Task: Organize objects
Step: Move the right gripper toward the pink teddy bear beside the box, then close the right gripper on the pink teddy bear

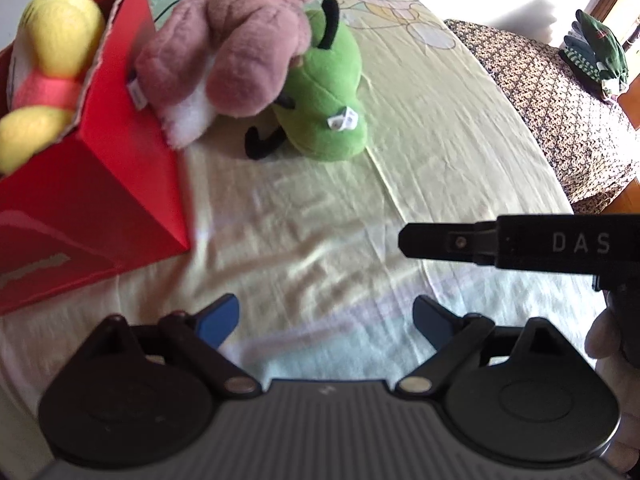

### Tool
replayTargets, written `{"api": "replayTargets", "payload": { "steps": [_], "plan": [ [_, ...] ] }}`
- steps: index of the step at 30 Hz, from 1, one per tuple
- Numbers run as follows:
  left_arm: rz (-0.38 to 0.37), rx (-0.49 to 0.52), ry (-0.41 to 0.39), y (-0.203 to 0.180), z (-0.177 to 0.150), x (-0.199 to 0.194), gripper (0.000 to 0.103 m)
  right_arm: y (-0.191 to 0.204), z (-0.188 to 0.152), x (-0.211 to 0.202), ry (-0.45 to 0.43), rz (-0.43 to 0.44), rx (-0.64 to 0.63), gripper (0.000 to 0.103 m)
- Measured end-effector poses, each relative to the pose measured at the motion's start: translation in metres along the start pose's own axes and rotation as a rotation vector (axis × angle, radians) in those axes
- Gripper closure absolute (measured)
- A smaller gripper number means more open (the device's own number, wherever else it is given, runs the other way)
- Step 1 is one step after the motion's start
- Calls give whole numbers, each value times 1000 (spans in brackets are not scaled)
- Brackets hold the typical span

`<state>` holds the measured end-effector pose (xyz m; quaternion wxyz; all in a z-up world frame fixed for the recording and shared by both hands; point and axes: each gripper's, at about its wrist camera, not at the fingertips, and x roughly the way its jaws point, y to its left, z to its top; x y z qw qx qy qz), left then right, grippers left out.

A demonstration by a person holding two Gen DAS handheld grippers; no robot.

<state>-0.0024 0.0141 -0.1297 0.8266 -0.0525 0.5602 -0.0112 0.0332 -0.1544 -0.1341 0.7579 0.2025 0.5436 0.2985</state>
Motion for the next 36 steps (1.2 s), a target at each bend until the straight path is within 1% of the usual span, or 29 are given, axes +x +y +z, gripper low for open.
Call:
{"api": "replayTargets", "payload": {
  "steps": [4, 7, 9, 12, 13, 14, 16, 18, 19, 21, 22, 23, 25, 27, 30, 33, 34, 36],
  "plan": [
    [-22, -20, -3, 0, 1, 2, 9, -3, 10, -5, -25, 4, -1, 70],
    [-7, -11, -13, -4, 0, 1, 9, 2, 27, -7, -47, 59, 2, 69],
    [2, -11, -18, -4, -1, -1, 9, 8, 39, -6, -67, 103, 5, 64],
    [20, -18, -27, 0, -4, -5, 10, 21, 55, 0, -86, 163, 17, 53],
    [27, -20, -31, 1, -5, -7, 10, 25, 60, 5, -93, 180, 25, 45],
    [36, -22, -35, 3, -7, -9, 10, 29, 65, 9, -98, 191, 33, 38],
    [49, -27, -42, 6, -10, -13, 10, 35, 75, 21, -91, 214, 52, 36],
    [55, -34, -47, 10, -14, -16, 10, 41, 82, 35, -62, 242, 68, 36],
    [59, -38, -49, 13, -15, -18, 10, 44, 84, 42, -54, 233, 76, 38],
    [66, -48, -57, 16, -18, -21, 10, 48, 85, 52, -39, 218, 75, 48],
    [67, -54, -61, 18, -19, -23, 10, 49, 84, 54, -20, 224, 71, 69],
    [66, -59, -64, 21, -19, -24, 10, 49, 82, 56, -2, 244, 73, 73],
    [58, -68, -74, 26, -20, -29, 10, 47, 77, 50, 3, 256, 66, 73],
    [39, -65, -88, 29, -23, -34, 10, 48, 70, 38, -14, 239, 2, 74],
    [11, -44, -101, 32, -31, -42, 10, 42, 57, 15, -16, 230, -84, 74],
    [-23, -20, -98, 30, -41, -45, 10, 30, 38, -6, 2, 231, -119, 74],
    [-32, -10, -97, 29, -44, -46, 10, 26, 31, -12, 9, 221, -129, 74],
    [-47, 14, -92, 25, -50, -47, 10, 22, 16, -22, 16, 171, -171, 74]
  ]
}}
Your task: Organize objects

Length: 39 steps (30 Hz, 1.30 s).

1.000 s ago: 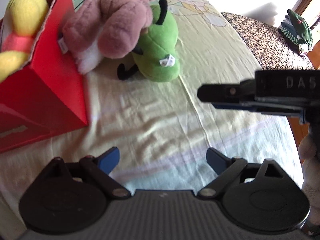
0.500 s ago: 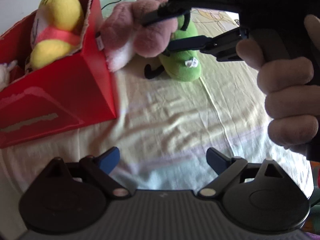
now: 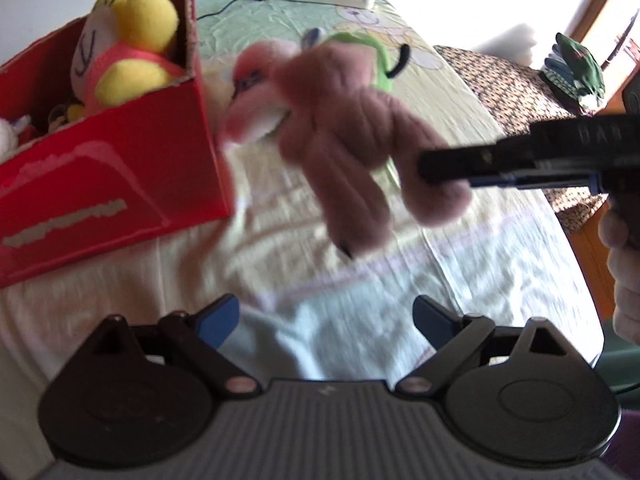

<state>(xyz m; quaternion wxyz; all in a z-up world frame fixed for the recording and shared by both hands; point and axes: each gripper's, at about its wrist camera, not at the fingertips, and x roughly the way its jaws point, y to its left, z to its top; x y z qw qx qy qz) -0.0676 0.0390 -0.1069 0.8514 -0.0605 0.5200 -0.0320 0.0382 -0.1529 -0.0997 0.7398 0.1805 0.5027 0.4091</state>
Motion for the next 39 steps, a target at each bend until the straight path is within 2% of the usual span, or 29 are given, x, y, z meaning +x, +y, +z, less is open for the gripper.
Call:
{"api": "replayTargets", "payload": {
  "steps": [4, 8, 11, 15, 18, 21, 23, 25, 30, 34, 37, 39],
  "plan": [
    [-41, 42, 9, -9, -7, 0, 9, 6, -24, -19, 31, -81, -109, 74],
    [-87, 77, 8, -18, -8, 3, 9, 10, -42, -22, 130, -75, -173, 74],
    [-93, 94, 14, -22, -7, 8, 9, 10, -47, -22, 132, -82, -181, 72],
    [-95, 84, 19, -23, -6, 13, 9, -14, -38, -17, 74, -123, -27, 63],
    [-103, 79, 15, -22, -4, 13, 9, -38, -30, -15, 31, -103, 130, 59],
    [-104, 77, 7, -21, -3, 12, 9, -54, -26, -3, 21, -67, 247, 63],
    [-107, 75, -1, -18, -5, 8, 9, -49, -26, 6, 55, -14, 271, 67],
    [-116, 62, -9, -11, -7, 3, 9, -25, -25, 12, 70, 18, 186, 67],
    [-134, -16, -30, 9, -9, -9, 9, 38, -23, 29, 79, 15, -105, 63],
    [-107, -41, -42, 23, -11, -14, 9, 65, -27, 52, 153, 113, -156, 63],
    [-86, -69, -48, 36, -14, -17, 9, 79, -31, 58, 148, 113, -226, 63],
    [-60, -80, -57, 44, -14, -18, 9, 75, -29, 55, 136, 105, -212, 63]
  ]
}}
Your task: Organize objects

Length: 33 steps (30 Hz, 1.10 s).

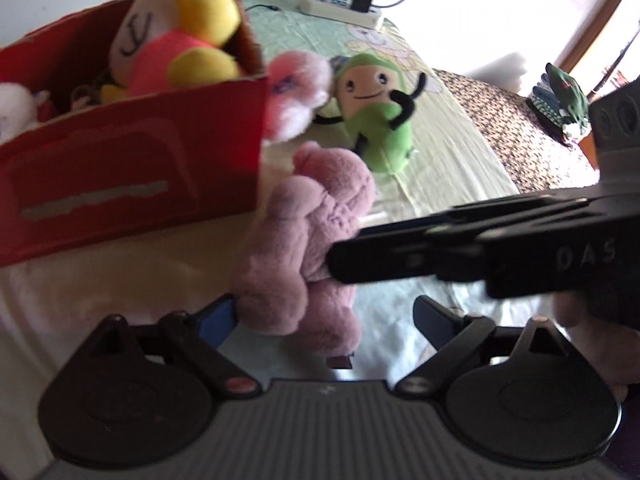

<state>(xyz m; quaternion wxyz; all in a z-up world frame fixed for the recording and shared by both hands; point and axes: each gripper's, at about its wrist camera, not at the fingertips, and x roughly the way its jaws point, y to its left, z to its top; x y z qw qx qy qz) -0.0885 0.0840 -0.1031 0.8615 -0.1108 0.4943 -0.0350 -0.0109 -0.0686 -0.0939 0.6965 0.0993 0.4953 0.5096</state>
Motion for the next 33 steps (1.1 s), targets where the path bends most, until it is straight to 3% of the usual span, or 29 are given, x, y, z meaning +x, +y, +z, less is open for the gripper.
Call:
{"api": "replayTargets", "payload": {
  "steps": [8, 12, 15, 17, 21, 24, 30, 33],
  "plan": [
    [38, 57, -67, 7, 24, 8, 9, -57, -7, -18, -43, -150, 229, 63],
    [-18, 32, -5, 21, 35, 38, 9, -78, -9, -7, -53, -126, 357, 60],
    [-63, 13, 28, 24, 37, 55, 11, -80, -5, 12, -39, -113, 369, 57],
    [-54, 18, 24, 22, 35, 59, 9, -82, -4, 22, -43, -122, 381, 57],
    [-12, 79, 20, 12, 30, 57, 12, -82, -2, 37, -35, -28, 446, 58],
    [-16, 110, 9, 8, 23, 44, 14, -60, -1, 33, -51, -58, 324, 62],
    [-131, 78, -6, 16, -2, 3, 16, 0, -9, 8, -75, -105, -13, 66],
    [-173, 63, -14, 19, -9, -13, 17, 16, -19, -1, -61, -92, -82, 67]
  ]
}}
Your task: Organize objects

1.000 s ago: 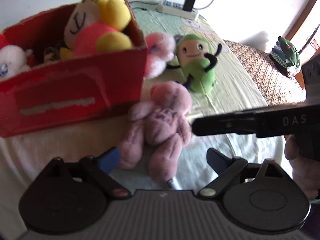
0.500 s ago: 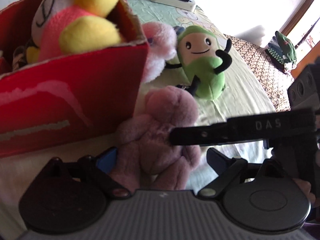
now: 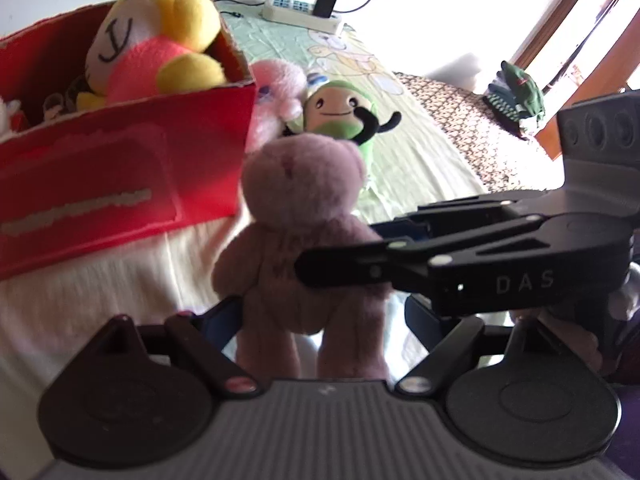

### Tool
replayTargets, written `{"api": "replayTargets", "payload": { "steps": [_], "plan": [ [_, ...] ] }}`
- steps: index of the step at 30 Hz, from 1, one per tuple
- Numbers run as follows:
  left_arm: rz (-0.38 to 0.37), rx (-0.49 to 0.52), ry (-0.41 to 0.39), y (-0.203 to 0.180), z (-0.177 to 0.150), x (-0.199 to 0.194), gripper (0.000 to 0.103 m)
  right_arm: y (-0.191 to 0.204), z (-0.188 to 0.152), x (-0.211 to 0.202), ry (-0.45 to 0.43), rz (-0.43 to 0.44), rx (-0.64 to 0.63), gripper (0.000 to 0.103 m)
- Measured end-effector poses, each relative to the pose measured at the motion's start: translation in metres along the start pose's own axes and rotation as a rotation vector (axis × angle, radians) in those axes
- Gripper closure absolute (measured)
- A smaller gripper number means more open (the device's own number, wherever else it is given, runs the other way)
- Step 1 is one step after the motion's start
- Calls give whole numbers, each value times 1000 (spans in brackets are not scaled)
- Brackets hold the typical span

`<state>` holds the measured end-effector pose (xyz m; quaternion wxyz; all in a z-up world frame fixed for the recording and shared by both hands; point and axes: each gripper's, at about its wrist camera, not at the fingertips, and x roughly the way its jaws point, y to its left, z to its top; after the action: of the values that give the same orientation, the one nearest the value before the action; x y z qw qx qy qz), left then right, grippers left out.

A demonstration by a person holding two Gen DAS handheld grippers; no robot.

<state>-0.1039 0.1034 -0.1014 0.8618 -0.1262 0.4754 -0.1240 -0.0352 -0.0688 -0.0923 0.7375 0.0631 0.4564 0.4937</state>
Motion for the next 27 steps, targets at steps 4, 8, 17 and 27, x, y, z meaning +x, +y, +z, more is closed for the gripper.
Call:
{"api": "replayTargets", "payload": {
  "steps": [4, 8, 17, 27],
  "plan": [
    [-43, 42, -18, -10, 1, -14, 23, 8, 3, 0, 10, 18, -7, 71],
    [-64, 94, -45, -16, 3, -21, 23, 18, 3, -14, -44, 6, -7, 73],
    [-152, 154, -161, -11, 20, -70, 23, 50, 2, -35, -199, -12, -15, 74],
    [-164, 114, 74, 28, -8, -10, 25, 41, -16, 24, -56, -113, 183, 79]
  ]
}}
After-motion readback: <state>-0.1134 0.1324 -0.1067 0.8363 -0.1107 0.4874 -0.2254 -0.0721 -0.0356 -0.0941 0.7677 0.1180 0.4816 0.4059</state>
